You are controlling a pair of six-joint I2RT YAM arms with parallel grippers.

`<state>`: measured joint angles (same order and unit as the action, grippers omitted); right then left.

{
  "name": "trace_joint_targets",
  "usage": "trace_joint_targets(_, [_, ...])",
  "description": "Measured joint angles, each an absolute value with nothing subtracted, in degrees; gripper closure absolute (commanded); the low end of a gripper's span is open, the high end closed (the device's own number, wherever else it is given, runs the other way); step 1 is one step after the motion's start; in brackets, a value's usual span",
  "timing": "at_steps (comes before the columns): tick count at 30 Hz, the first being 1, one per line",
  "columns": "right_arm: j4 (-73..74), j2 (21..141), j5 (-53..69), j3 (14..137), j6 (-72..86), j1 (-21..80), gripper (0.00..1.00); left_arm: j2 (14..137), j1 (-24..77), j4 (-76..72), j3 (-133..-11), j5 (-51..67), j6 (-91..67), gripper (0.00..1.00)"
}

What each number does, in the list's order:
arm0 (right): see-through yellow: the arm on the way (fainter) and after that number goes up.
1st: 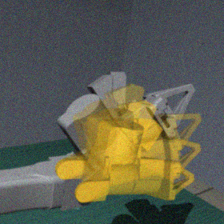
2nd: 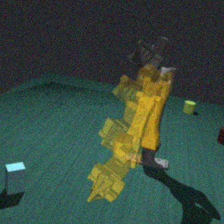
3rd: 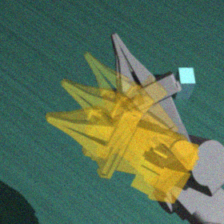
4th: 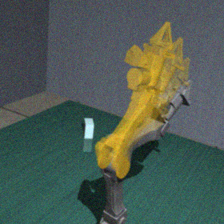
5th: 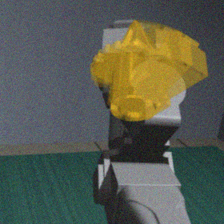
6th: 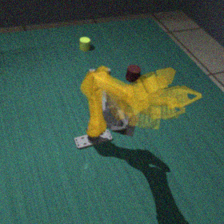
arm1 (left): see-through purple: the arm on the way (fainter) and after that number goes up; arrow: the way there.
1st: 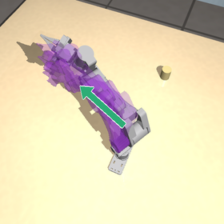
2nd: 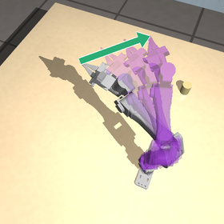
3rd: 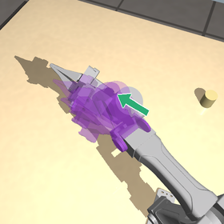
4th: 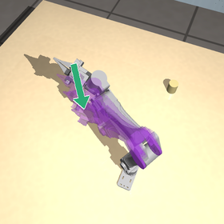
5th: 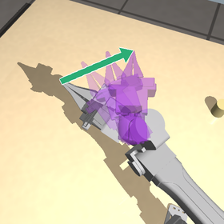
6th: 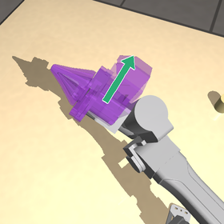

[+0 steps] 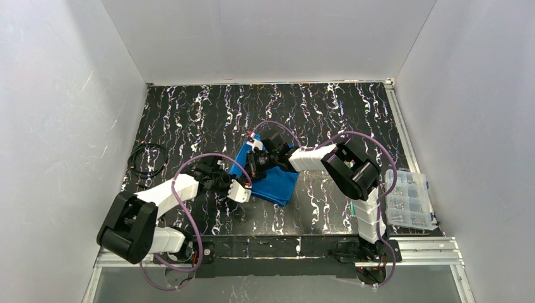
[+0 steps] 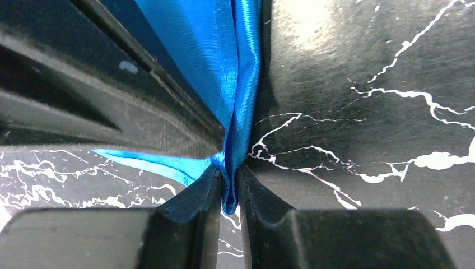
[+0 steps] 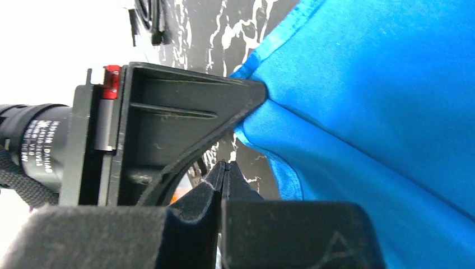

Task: Fold the napkin into a case and place the utensils inside
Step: Smooth out the upper triangle-folded napkin at the center of the board.

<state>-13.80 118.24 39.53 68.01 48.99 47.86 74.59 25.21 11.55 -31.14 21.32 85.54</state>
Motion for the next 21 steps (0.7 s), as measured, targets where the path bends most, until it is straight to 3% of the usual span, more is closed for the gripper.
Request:
trace_joint_targets(12, [-17.10, 123.83, 40.93, 72.53, 53.06, 46.83, 0.96, 74.59, 25.21, 7.07, -29.65, 19.33, 85.25, 0.82])
trace_joint_targets(21, [-16.86, 127.02, 40.25, 73.06, 54.00, 46.41, 0.97, 73.23, 25.21, 6.28, -29.28, 17.98, 82.67, 0.68])
